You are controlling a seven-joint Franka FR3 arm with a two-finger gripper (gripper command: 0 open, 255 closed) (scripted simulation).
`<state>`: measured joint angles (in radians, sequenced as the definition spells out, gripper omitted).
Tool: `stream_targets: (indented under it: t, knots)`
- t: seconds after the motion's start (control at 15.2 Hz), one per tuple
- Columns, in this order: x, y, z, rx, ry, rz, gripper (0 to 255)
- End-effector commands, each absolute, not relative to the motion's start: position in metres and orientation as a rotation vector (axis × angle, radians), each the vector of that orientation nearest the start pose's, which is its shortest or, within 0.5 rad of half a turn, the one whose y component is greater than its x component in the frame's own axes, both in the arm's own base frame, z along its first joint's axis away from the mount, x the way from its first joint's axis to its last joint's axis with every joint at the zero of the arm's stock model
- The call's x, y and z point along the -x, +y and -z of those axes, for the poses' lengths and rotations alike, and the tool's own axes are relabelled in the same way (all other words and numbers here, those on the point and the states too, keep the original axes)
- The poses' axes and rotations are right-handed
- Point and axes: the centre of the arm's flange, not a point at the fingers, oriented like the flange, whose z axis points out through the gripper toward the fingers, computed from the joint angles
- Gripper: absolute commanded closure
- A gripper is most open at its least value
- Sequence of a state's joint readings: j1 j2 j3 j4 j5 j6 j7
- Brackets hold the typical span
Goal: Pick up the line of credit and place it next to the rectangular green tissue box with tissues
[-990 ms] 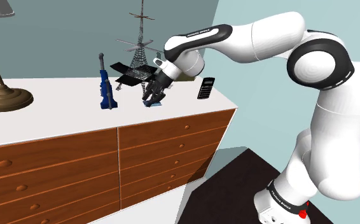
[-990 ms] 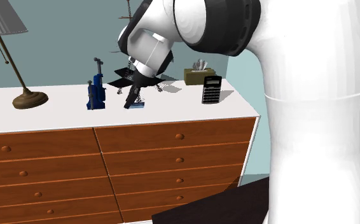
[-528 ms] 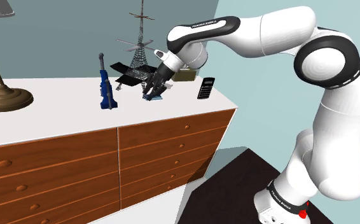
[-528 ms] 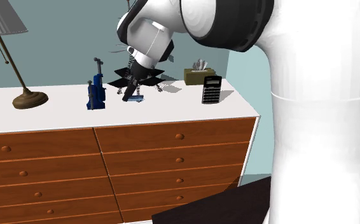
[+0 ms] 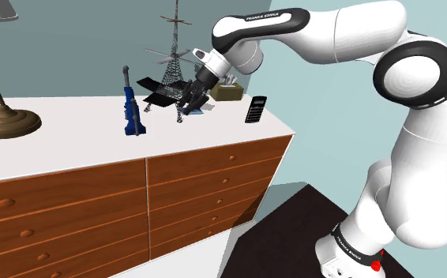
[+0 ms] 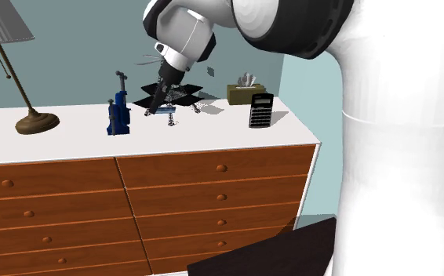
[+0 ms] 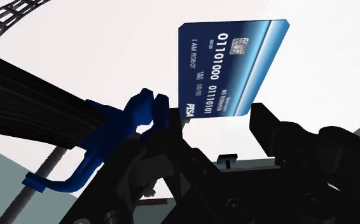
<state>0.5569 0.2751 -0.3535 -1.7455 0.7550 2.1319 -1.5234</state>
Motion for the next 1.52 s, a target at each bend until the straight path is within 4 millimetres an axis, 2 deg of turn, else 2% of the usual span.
stream_targets:
  t: [0.0,1.12,1.19,1.45]
  knots:
    - [-0.627,0.179,-0.454,2.089,-1.717,0.631,255]
    - [-0.627,0.179,-0.544,2.089,-1.717,0.631,255]
    - [-0.627,0.179,-0.544,2.090,-1.717,0.631,255]
    - [-0.636,0.127,-0.545,2.089,-1.717,0.631,255]
